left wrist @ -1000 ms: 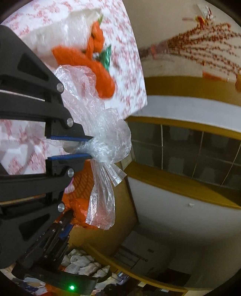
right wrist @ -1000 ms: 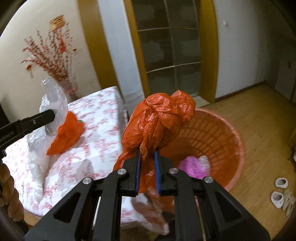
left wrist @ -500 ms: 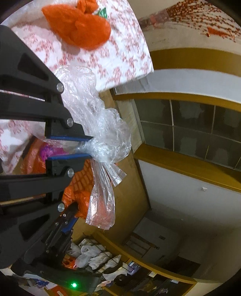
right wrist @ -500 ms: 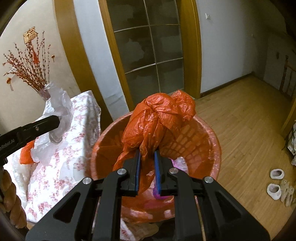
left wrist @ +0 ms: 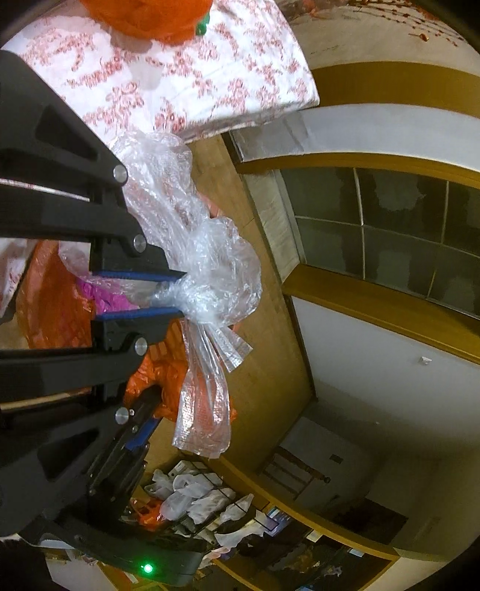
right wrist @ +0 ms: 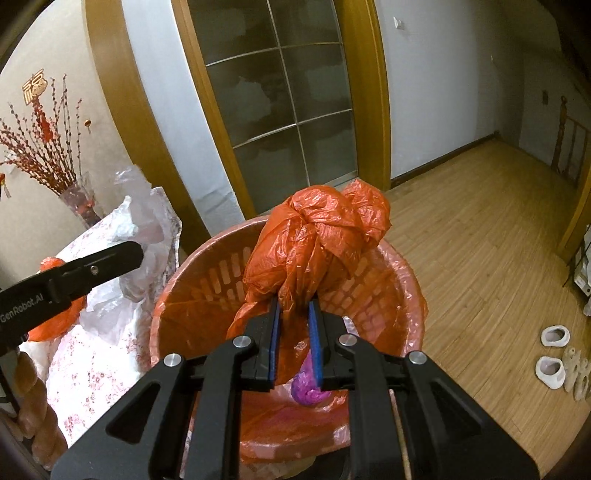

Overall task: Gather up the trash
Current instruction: 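Carry both bags over the orange basket and open both tools to drop them, then move both open tools back over the remaining bags on the table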

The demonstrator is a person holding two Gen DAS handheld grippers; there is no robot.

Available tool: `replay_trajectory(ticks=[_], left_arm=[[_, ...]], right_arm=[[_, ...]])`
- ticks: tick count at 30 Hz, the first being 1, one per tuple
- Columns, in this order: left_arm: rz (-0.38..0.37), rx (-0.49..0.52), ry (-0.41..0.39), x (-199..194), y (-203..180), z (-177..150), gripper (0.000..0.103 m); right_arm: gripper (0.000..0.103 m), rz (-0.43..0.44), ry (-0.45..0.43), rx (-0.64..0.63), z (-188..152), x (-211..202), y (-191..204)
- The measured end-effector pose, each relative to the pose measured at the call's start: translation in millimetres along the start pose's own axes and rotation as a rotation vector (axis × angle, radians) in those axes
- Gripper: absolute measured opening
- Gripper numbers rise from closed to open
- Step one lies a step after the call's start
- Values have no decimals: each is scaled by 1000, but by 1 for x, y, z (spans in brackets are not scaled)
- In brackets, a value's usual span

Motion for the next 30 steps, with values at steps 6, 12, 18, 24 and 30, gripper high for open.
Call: replay_trajectory(ticks=[6,12,18,24,30], left_arm=[[15,-12,31,16,3,-2,32],[43,-25,47,23,10,-6,38],[85,-47,40,15,23,-11,43],[131,-61,22,-5,40,-21,44],[187,-69,-3,-32,55,-34,47]], right_arm=[[29,-11,9,-2,-4,6,-5],[33,-20,17,12,-8,8,-13],[36,-26,10,17,-7,4,-14],[42,-19,-7,-5,-8,-2,-5],[42,-5,-13,-41,-11,-8,16]])
Point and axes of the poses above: each gripper's, at about its wrist camera, not at the fingertips, and x roughly the way its jaws point, y to its left, z to its top, the point moved 1 cm from there along x, roughly the way its jaws point, and after that the axes turned 4 degrees about y, right-handed, at the moved point
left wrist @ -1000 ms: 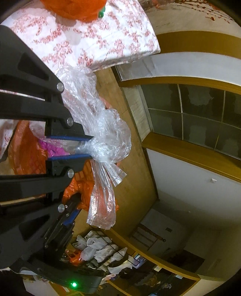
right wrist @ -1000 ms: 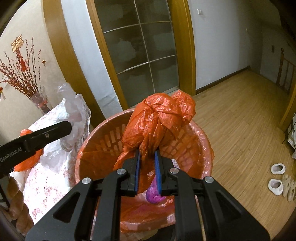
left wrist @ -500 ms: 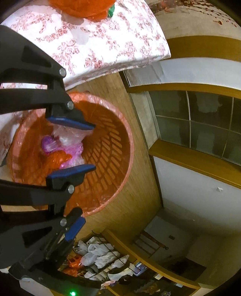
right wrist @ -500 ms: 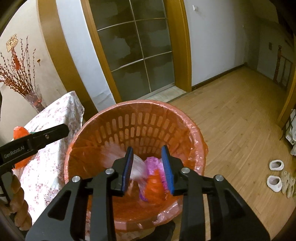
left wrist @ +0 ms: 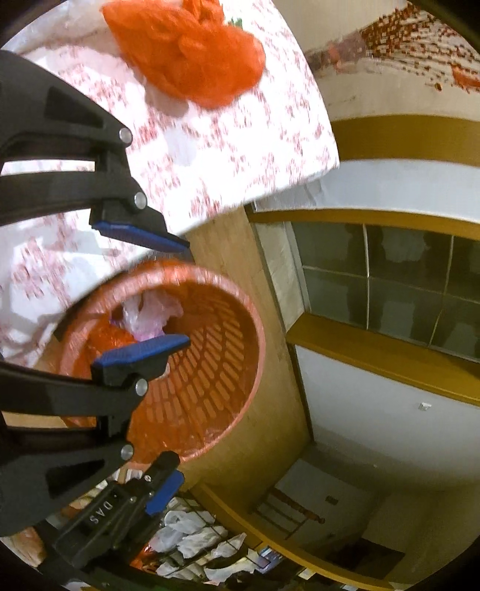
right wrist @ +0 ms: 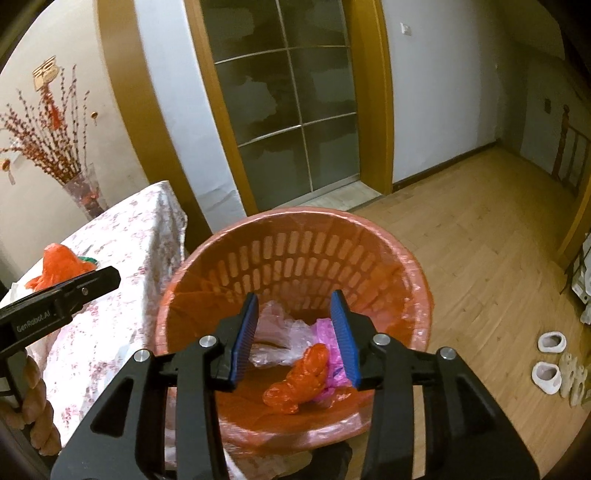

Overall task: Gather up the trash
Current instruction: 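Move both open tools back over the remaining bags on the table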

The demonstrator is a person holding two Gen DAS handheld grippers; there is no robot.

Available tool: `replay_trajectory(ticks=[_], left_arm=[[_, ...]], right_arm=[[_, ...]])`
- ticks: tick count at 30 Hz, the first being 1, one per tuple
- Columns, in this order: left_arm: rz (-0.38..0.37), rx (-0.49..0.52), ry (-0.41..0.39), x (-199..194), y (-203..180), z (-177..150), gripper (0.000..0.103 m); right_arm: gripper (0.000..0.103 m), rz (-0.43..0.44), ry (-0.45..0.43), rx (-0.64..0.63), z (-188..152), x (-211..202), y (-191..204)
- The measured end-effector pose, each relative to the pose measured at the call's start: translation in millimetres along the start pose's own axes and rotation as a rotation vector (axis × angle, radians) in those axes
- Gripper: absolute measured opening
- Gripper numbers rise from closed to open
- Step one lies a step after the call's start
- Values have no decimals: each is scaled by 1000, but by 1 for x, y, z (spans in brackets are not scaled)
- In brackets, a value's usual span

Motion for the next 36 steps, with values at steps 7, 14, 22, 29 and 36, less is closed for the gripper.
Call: replay_trajectory(ticks=[7,14,22,29,36], left_arm=[[52,-29,-32,-29,30,-16,47],[135,-52,-86,-71,70,-41,53],[289,-97,-161,-119,130,-80,64],[383,-200,-145,-132,188,-120,69],[369,-245,-118,-119,205,-130,69]], right_arm=[[42,19,-12,-51,-2,-9,29],[42,47,-15,-96,-10,-17,58],[48,94,-5,-163,-27,-17,100],[48,140,21,-209,-40,-12,134],[48,157,40,-251,-50,-11,158]])
Point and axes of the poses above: each gripper's, at about its wrist camera, not at the fingertips, and x roughly the way its jaws point, y to its left, z to its top, the point moved 1 cm from there along x, roughly the way its jaws point, and after that the axes turned 4 degrees about y, right-handed, at the moved point
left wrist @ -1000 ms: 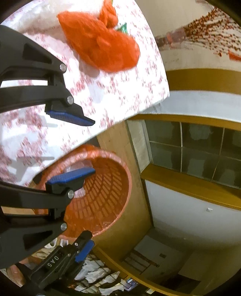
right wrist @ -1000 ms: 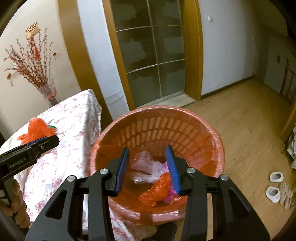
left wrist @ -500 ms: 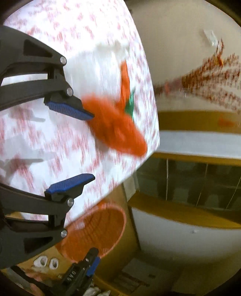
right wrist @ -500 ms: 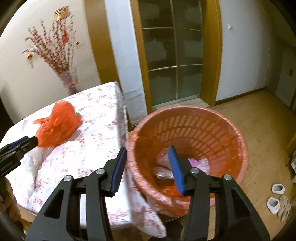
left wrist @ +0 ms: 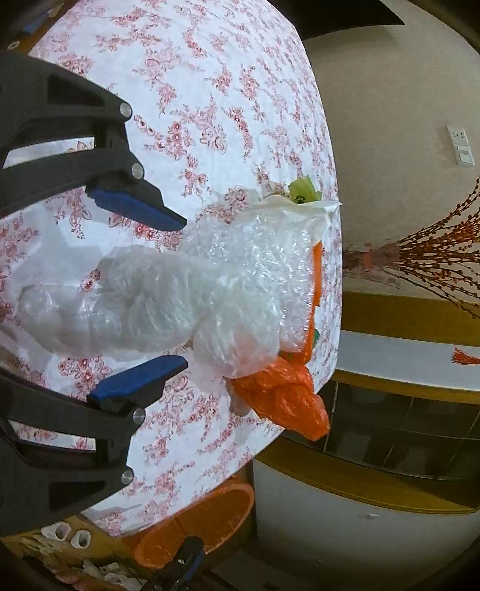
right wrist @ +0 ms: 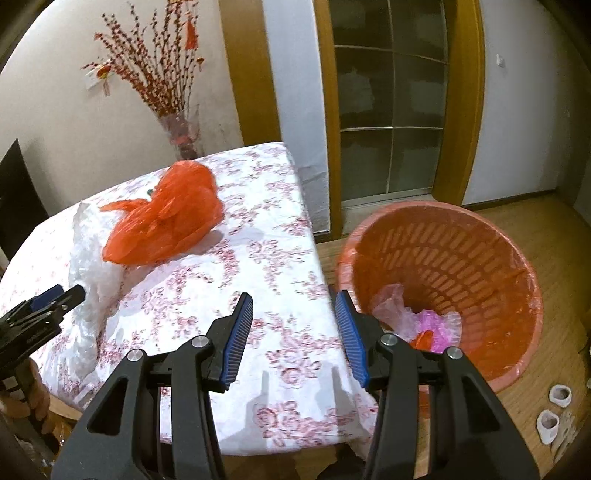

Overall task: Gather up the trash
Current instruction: 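Move both open tools back over the remaining bags on the table, then grasp the clear bubble-wrap bag with the left tool while the right tool grasps an orange bag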

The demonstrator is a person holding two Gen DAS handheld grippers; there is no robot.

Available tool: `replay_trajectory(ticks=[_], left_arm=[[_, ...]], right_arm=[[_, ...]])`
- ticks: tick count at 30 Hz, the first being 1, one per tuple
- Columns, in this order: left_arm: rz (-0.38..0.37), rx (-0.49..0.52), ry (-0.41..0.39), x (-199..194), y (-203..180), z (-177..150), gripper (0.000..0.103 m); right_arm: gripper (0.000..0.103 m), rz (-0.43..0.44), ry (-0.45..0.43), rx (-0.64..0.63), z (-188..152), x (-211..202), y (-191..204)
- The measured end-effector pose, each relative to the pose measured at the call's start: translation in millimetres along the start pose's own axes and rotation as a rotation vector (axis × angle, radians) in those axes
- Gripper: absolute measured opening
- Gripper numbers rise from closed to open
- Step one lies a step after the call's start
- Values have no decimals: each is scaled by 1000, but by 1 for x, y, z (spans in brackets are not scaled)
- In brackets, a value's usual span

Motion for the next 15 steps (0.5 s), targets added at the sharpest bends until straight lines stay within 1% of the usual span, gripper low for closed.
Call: replay_trajectory(ticks=[3,4,5,8,10,15], left_arm=[[8,-10,30,12,-1,-4,68],[6,-18,41,16,-1,-4,66],[-3,-30,54,20,0,-6,59],[-27,-46,68,24,2,-8,42],[-37,-45,63,22,2,-9,38],[-27,-39,29,6,12,-11,36]], right_arm=[[48,6,7,-11,-1,0,5],[48,8,9,-16,-1,1,8],[48,10,10,-19,-1,1,9],[48,16,13,-29,1,3,15],[48,24,13,-41,3,4,21],[48,59,7,-67,12,11,42]])
Point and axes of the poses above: each gripper's, at about its wrist camera, not at the fingertips, and x roughly the way its jaws point, y to its left, z to its top, the point moved 1 cm from there along x, roughly the way its jaws point, and after that the axes turned 4 degrees about y, right-handed, at the moved point
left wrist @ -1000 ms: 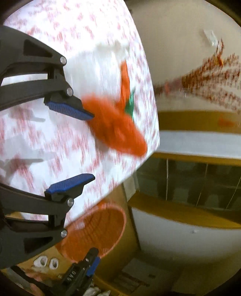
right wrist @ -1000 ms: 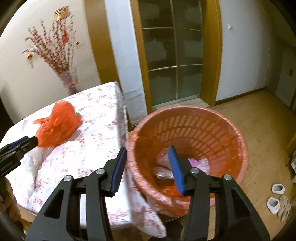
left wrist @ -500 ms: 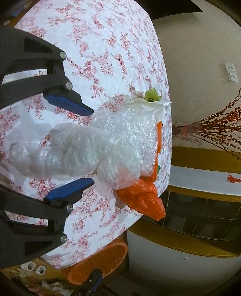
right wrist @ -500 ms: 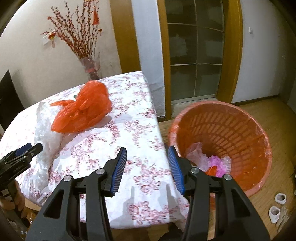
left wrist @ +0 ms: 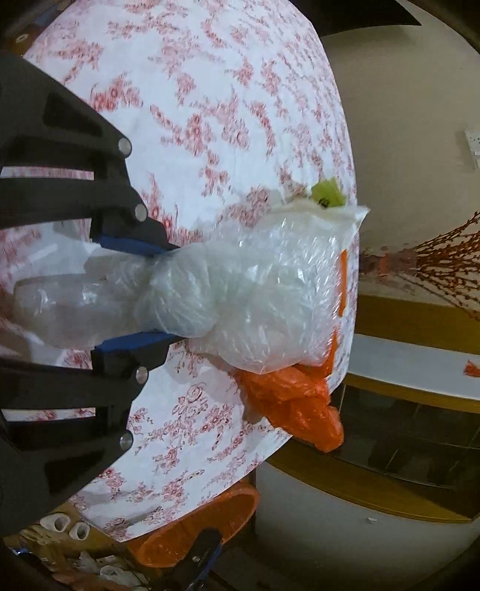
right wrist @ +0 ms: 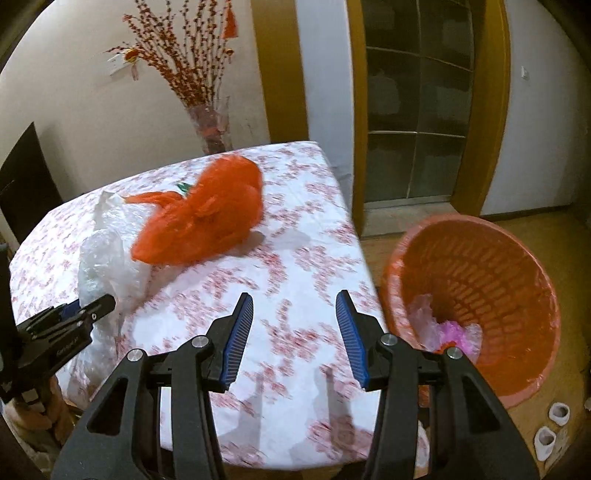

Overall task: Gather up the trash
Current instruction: 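Grasp the clear bubble-wrap bag with the left tool while the right tool grasps an orange bag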

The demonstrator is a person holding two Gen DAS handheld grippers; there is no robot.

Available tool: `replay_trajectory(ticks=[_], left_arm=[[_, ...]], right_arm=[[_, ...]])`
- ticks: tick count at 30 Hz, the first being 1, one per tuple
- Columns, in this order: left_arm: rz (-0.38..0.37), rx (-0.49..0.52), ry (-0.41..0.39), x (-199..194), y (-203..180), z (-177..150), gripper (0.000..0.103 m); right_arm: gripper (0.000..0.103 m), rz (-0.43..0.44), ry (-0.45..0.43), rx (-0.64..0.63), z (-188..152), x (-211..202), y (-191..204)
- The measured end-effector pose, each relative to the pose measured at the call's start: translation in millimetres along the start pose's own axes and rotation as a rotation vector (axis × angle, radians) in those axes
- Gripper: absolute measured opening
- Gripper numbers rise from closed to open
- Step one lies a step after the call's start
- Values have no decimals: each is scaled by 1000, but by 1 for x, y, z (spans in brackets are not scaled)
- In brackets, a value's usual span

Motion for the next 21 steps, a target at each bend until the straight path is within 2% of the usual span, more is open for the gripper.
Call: replay_trajectory(ticks=[7,12,15,20,21], left_arm=[[63,-32,-55,-23,35,7,37],[103,-83,-64,-22,65,23,37],[112,-116,-72,-20,80,36,37],[113,-146,-86,-17,97,51,38],[113,-145,-88,-17,98,53,38]], right_arm=[[48,86,-20,0,29,20,37],[48,146,-15,84,62,48,64],[48,120,0,141,77,68,70],[47,25,29,243,93,100,63],[36,14,37,248,93,105,61]])
Point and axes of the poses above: each gripper's, at about its wrist camera, not at the fingertips, and x roughly the way its jaws point, y to its left, z to its top, the point moved 1 cm from there along x, roughly the way its jaws point, and after that the axes turned 4 degrees about y, right-handed, at the moved point
